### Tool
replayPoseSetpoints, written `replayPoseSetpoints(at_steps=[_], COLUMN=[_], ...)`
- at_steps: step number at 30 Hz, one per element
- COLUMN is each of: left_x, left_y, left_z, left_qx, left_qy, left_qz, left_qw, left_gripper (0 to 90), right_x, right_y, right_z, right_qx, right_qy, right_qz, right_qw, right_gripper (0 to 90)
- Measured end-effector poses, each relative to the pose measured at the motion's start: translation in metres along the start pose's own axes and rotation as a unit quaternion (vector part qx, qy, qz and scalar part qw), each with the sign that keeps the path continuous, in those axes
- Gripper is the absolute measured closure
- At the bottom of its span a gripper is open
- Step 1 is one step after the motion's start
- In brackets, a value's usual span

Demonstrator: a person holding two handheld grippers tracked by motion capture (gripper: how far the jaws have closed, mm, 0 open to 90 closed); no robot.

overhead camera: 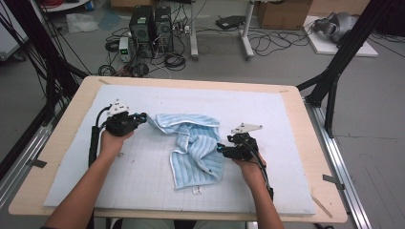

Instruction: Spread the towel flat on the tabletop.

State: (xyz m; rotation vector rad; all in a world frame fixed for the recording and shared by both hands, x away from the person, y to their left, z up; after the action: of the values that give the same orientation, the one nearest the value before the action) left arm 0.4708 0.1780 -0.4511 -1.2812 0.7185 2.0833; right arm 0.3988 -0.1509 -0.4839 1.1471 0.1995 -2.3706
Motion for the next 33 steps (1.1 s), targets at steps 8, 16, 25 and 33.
replayPoseSetpoints(at_steps=[8, 16, 25, 33], left_x=[0.005, 0.005, 0.012, 0.01], left_y=[-0.022, -0.02, -0.015, 0.004], left_z=[-0.001, -0.004, 0.006, 0.015], left_qx=[-0.024, -0.03, -0.029, -0.006], left_qy=[0.011, 0.019, 0.023, 0.031], left_qz=[0.027, 0.046, 0.045, 0.032], left_qw=[0.9993, 0.9983, 0.9983, 0.999], left_gripper=[87.5, 60.5, 50.3, 46.8], right_x=[-0.002, 0.006, 0.014, -0.002], right_y=[-0.037, -0.051, -0.092, -0.08], right_z=[-0.01, -0.02, 0.002, 0.016], right_qx=[-0.071, -0.075, -0.173, -0.172], right_qy=[-0.005, -0.03, -0.057, -0.004], right_qz=[0.026, 0.057, 0.086, 0.055], right_qw=[0.9971, 0.9951, 0.9794, 0.9835], right_gripper=[41.6, 74.0, 79.3, 60.3])
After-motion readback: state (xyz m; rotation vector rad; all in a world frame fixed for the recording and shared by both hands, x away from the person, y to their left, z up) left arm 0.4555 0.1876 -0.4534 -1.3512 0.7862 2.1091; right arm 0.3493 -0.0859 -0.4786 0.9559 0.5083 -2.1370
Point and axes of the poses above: each handheld gripper's, and its own axes: z roughly backward along the jaws, x roughly out of its underside, y roughly to its right, the point moved 9 cm from there along -z, roughly forward along the jaws, and after that the axes turned 13 degrees about x, right-handed, at the moved point
